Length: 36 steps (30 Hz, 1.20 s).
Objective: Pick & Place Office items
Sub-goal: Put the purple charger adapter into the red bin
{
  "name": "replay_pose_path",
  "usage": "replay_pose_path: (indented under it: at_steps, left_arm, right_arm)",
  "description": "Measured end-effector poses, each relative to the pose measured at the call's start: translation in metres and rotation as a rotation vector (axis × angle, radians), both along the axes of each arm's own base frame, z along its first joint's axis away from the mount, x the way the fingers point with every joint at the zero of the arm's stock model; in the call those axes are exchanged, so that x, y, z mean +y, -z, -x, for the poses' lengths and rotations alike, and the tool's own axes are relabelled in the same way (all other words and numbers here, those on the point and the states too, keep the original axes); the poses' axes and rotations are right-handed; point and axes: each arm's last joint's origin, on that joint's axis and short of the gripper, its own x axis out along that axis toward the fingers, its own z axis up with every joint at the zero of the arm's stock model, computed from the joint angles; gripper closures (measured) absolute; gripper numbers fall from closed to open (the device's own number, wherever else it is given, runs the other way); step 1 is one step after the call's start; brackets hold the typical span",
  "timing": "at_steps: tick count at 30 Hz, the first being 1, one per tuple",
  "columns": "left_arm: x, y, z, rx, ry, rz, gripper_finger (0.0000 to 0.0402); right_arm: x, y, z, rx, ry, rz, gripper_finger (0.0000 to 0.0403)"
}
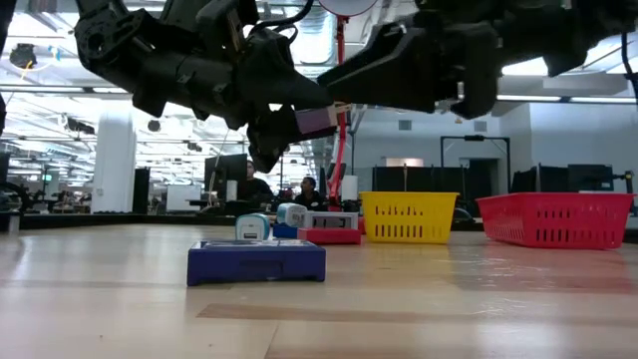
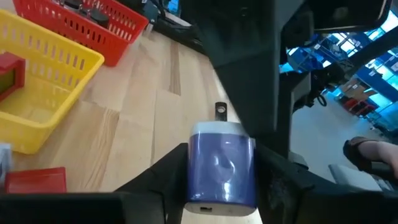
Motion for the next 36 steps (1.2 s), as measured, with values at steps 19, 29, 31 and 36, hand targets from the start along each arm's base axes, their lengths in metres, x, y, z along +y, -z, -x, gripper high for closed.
replay_pose_path:
  at_steps: [19, 29, 31, 36]
  left_arm:
    - [-0.001, -0.002, -0.001, -0.013, 0.012, 0.024, 0.026]
    - [0.0, -0.001, 0.0, -0.023, 0.029, -0.052, 0.0219]
    - [0.005, 0.0, 0.0, -0.025, 0.023, -0.061, 0.0205]
    - [0.016, 0.0, -0.001, -0.048, 0.02, -0.157, 0.0154]
  right_arm:
    - [-0.005, 0.0, -0.013, 0.078, 0.027, 0.038, 0.0257]
    - [-0.005, -0.004, -0.006, 0.142, 0.078, -0.104, 0.0268]
    - [-0.007, -0.011, 0.003, 0.201, 0.114, -0.167, 0.0264]
    - [-0.018, -0.038, 0.037, 0.349, 0.239, -0.313, 0.027]
